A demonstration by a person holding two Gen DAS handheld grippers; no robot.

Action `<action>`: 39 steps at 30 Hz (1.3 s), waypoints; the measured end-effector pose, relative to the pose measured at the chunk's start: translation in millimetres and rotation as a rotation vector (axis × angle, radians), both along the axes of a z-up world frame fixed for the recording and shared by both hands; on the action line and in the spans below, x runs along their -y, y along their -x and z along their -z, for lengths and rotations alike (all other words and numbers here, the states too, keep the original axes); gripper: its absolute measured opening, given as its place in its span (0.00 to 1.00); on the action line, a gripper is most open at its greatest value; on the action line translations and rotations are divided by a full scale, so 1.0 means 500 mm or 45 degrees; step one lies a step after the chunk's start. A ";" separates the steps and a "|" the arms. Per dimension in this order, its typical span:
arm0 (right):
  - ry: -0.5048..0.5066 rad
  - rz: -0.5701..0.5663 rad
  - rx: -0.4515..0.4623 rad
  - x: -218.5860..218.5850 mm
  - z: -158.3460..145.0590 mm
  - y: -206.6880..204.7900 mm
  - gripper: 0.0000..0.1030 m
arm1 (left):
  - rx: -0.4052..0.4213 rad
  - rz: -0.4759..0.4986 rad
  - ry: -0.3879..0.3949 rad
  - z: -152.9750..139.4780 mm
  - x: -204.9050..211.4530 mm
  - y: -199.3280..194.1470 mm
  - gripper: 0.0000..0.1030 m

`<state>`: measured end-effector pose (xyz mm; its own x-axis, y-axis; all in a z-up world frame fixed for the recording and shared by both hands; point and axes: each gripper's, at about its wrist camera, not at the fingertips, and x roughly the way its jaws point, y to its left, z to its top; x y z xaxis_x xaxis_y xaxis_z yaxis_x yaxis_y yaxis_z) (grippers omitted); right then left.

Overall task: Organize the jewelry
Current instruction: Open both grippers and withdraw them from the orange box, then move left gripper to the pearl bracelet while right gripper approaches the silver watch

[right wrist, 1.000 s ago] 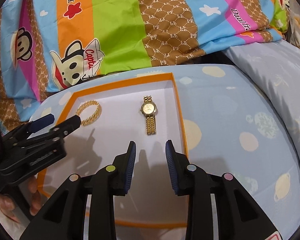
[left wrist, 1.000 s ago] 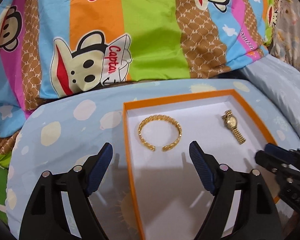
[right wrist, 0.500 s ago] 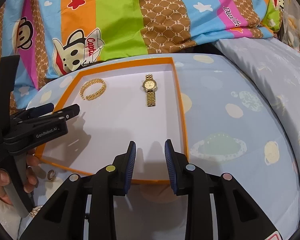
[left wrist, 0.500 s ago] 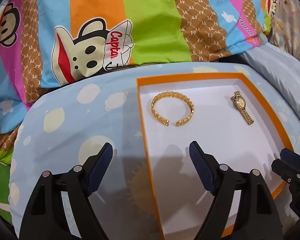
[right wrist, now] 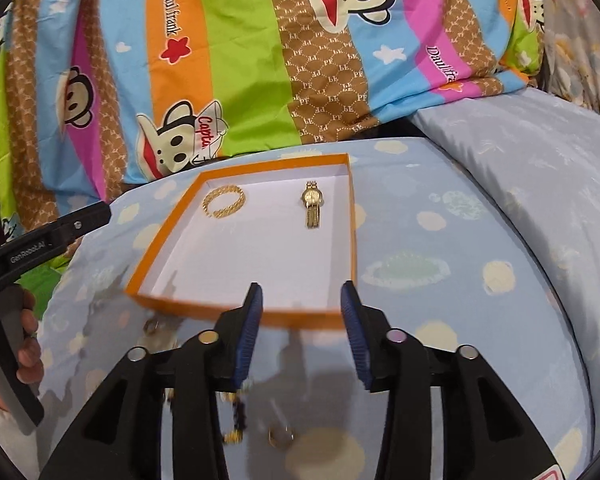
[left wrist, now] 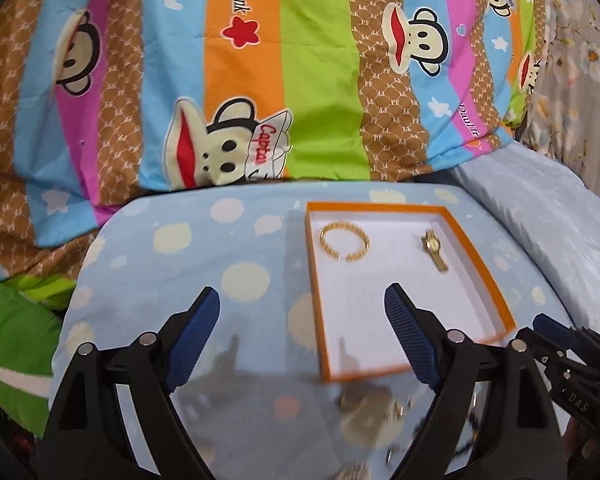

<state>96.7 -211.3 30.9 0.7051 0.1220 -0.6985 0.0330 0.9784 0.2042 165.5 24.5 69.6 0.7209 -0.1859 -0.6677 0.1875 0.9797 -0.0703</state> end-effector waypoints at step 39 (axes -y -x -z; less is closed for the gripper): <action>-0.174 0.016 -0.128 -0.054 0.085 0.188 0.58 | -0.217 0.203 0.029 0.156 0.024 0.236 0.16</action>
